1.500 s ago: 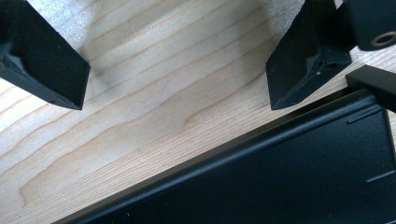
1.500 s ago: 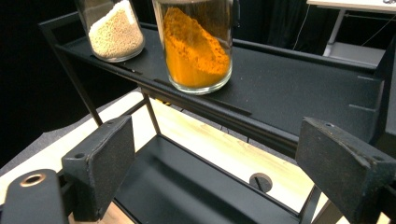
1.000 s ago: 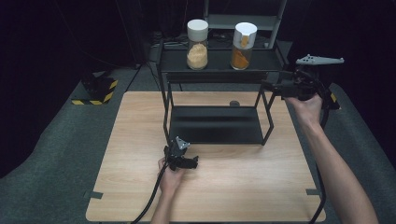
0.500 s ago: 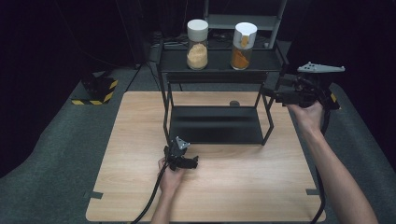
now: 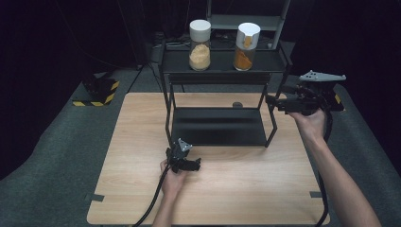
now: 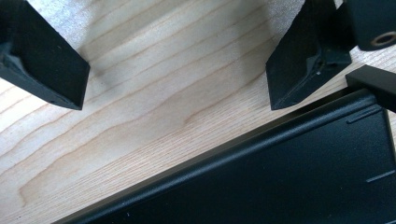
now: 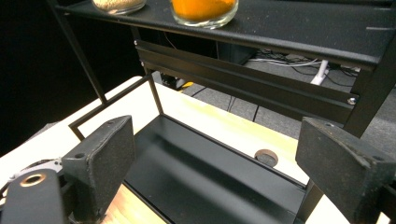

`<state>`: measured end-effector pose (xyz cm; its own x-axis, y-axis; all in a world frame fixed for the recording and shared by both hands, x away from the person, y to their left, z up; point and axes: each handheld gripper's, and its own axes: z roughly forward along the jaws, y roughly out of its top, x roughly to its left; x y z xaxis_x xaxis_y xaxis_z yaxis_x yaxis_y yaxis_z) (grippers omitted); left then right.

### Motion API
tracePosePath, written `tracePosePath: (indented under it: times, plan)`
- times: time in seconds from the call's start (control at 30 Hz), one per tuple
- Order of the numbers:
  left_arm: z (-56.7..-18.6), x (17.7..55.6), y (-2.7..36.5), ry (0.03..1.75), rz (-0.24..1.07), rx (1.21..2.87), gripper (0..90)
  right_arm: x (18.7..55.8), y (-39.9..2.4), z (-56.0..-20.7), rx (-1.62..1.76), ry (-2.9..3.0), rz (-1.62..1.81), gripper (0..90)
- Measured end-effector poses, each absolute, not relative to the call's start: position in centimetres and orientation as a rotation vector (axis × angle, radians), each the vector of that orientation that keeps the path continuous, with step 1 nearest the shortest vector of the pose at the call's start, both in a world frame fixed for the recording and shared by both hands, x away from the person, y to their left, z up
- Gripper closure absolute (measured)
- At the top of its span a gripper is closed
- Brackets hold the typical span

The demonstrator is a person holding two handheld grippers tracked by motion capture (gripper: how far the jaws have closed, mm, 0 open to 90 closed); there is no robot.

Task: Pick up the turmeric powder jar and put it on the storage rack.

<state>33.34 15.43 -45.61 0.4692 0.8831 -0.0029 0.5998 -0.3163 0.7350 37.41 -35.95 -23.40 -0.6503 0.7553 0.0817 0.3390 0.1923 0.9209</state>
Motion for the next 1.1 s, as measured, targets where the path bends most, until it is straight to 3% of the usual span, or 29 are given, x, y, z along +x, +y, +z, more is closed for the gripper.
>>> tracePosePath:
  times: [1.1]
  plan:
    - [-45.6, 33.3, 15.4, 1.226, 0.534, 2.039, 6.2, 36.8, -35.5, -28.2, 1.062, 2.117, 1.437, 11.7]
